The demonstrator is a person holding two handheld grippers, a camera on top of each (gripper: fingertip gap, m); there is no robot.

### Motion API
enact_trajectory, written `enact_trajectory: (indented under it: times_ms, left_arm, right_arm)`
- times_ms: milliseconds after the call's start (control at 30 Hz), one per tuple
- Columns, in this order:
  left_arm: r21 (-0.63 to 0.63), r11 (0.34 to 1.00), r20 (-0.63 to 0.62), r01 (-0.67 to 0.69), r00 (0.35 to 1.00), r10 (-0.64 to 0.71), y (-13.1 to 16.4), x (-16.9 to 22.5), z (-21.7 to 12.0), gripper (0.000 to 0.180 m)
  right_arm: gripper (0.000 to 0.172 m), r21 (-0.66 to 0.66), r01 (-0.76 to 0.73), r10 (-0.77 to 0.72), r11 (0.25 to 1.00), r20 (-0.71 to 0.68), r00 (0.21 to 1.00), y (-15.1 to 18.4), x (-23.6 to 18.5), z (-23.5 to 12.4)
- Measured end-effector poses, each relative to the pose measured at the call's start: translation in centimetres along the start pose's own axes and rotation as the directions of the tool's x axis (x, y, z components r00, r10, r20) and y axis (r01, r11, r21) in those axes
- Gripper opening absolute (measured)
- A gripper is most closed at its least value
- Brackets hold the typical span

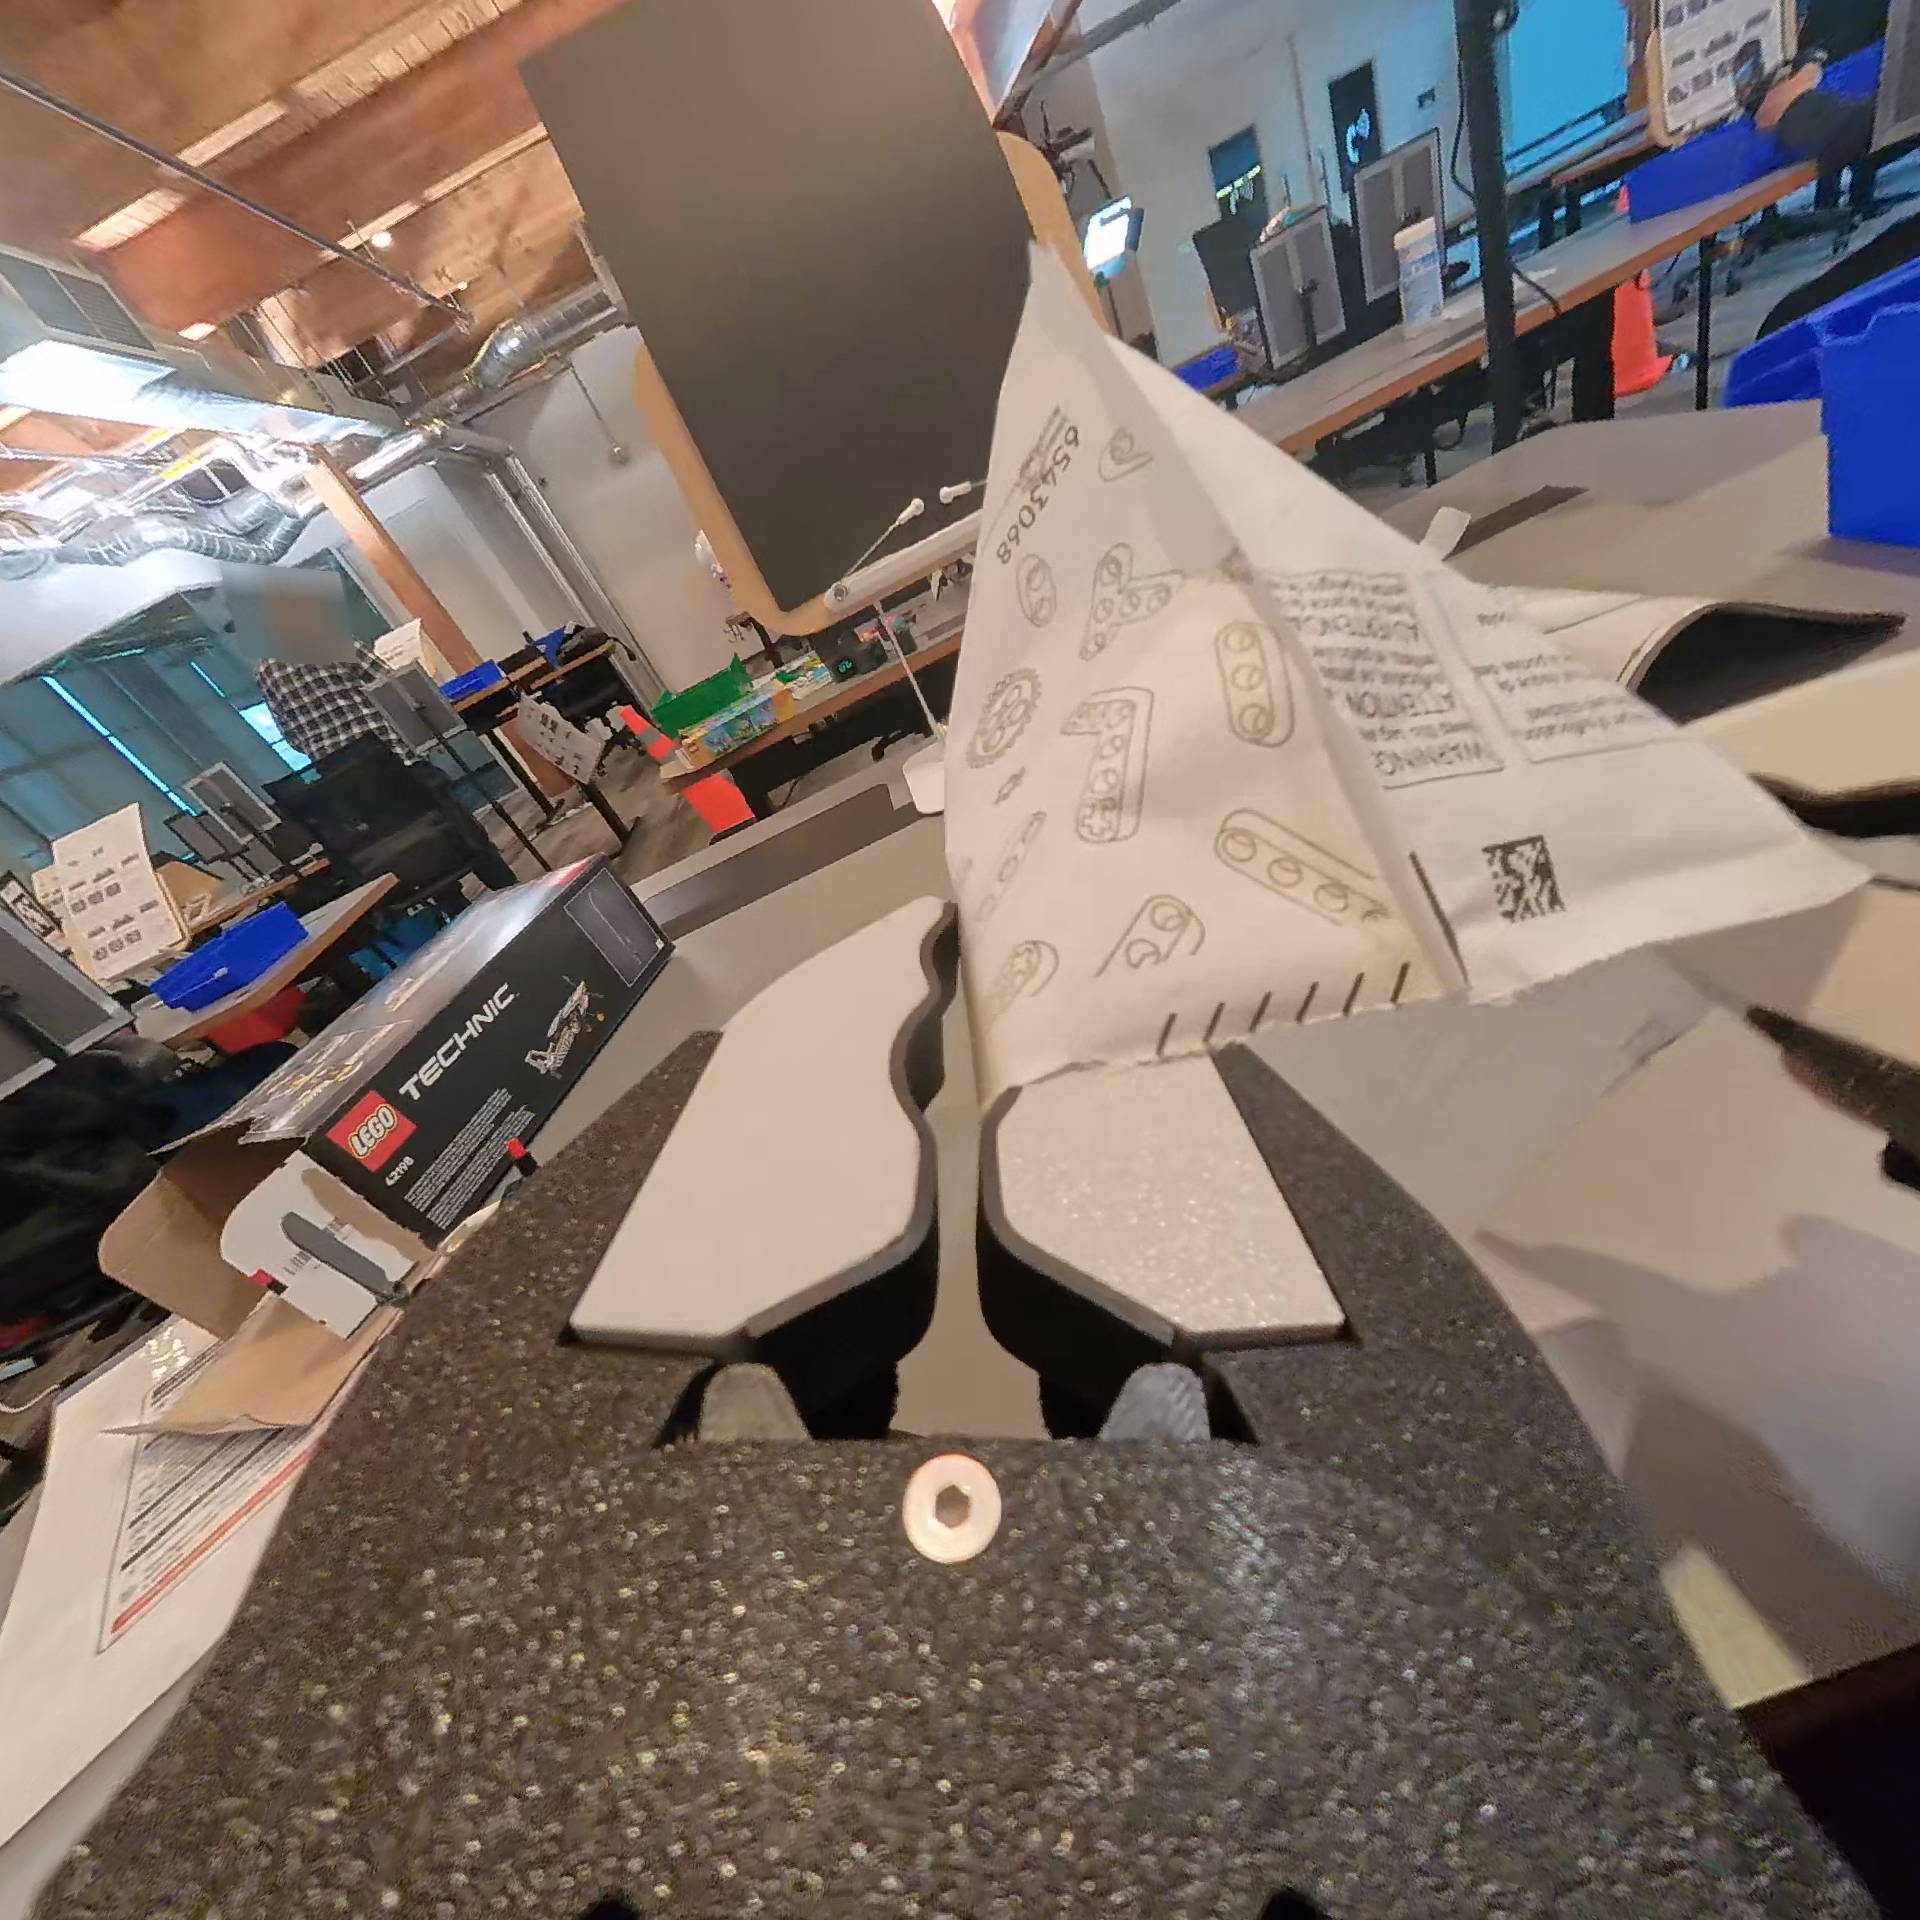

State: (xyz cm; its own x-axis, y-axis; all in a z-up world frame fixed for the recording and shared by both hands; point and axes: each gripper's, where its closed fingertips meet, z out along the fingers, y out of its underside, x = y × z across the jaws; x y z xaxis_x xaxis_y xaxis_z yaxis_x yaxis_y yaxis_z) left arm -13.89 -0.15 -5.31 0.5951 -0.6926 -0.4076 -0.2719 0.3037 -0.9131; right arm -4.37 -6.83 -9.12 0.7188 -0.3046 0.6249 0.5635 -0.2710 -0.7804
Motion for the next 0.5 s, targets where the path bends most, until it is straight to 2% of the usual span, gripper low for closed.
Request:
enact_trajectory:
  times_ms: [167,233,300,367,500]
  left_arm:
    - [-0.054,0.997,-0.027,-0.056,0.998,0.054,1.1,-0.1,0.5,0.001]
    - [-0.067,0.996,-0.044,-0.059,0.997,0.056,1.0,0.3,0.6,0.0]
    - [-0.069,0.996,-0.054,-0.055,0.997,0.052,0.8,0.6,0.7,0.0]
    - [-0.072,0.996,-0.058,-0.057,0.997,0.052,0.6,0.8,0.8,0.0]
    - [-0.081,0.996,-0.076,-0.029,0.997,0.022,0.6,1.2,1.0,0.0]
  right_arm:
    - [0.0,-0.031,0.11,-0.11,0.993,0.005,0.994,0.4,0.9,0.1]
    - [0.0,-0.041,0.104,-0.102,0.994,0.031,0.994,0.5,0.8,0.2]
    - [0.001,-0.037,0.025,-0.021,0.999,0.082,0.996,0.5,0.5,0.2]
    - [0.012,-0.031,-0.081,0.084,0.996,0.127,0.988,0.3,0.3,0.2]
    - [0.026,-0.084,-0.297,0.309,0.951,0.236,0.921,0.7,-0.6,0.5]
